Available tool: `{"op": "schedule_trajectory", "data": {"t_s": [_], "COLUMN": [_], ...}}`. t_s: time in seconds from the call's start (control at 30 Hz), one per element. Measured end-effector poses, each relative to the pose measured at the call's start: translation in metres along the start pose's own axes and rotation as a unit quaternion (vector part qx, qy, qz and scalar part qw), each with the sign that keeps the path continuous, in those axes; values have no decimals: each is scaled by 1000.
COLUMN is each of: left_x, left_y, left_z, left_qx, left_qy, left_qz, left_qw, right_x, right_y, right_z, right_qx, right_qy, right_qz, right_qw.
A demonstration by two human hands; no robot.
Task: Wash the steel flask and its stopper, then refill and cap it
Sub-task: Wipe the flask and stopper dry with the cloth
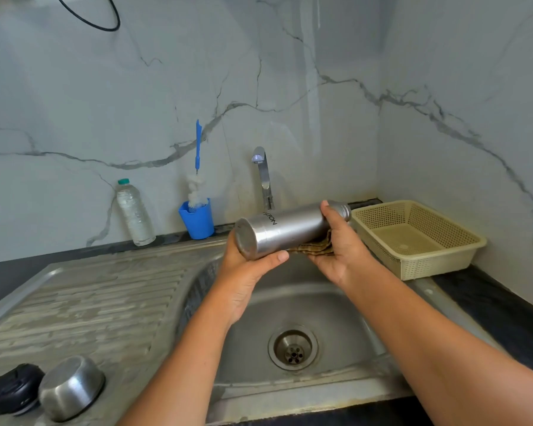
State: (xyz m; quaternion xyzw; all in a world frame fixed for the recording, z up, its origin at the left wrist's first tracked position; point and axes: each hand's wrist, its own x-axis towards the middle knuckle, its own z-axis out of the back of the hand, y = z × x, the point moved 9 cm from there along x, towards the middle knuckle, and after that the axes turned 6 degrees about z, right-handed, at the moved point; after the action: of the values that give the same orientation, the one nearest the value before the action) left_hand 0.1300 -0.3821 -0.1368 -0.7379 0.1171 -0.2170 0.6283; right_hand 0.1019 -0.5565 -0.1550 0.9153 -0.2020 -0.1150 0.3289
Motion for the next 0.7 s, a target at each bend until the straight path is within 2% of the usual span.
{"op": "schedule_trajectory", "data": {"t_s": [0.1, 0.2, 0.33, 0.43, 0.57, 0.7], "left_x": [0, -3, -10, -14, -15, -12], "left_y": [3, 8, 19, 23, 26, 25], "left_z": [5, 2, -10, -16, -22, -24], "left_qx": [-40, -69, 8, 17, -50, -66], "left_qy": [-9, 18, 43, 53, 68, 63], "left_qz": [38, 88, 135, 148, 167, 153], "left_qw": [998, 994, 990, 987, 982, 984], "right_x": [4, 8, 4, 1, -10, -18], "right_y": [14, 23, 23, 22, 19, -4], "right_z": [11, 19, 15, 4, -14, -31], "right_qx": [-11, -41, -104, -101, -70, -138], "right_qy": [-34, -50, -41, -9, 53, 115], "right_qz": [26, 50, 60, 69, 77, 68], "right_qw": [999, 997, 992, 992, 993, 981]}}
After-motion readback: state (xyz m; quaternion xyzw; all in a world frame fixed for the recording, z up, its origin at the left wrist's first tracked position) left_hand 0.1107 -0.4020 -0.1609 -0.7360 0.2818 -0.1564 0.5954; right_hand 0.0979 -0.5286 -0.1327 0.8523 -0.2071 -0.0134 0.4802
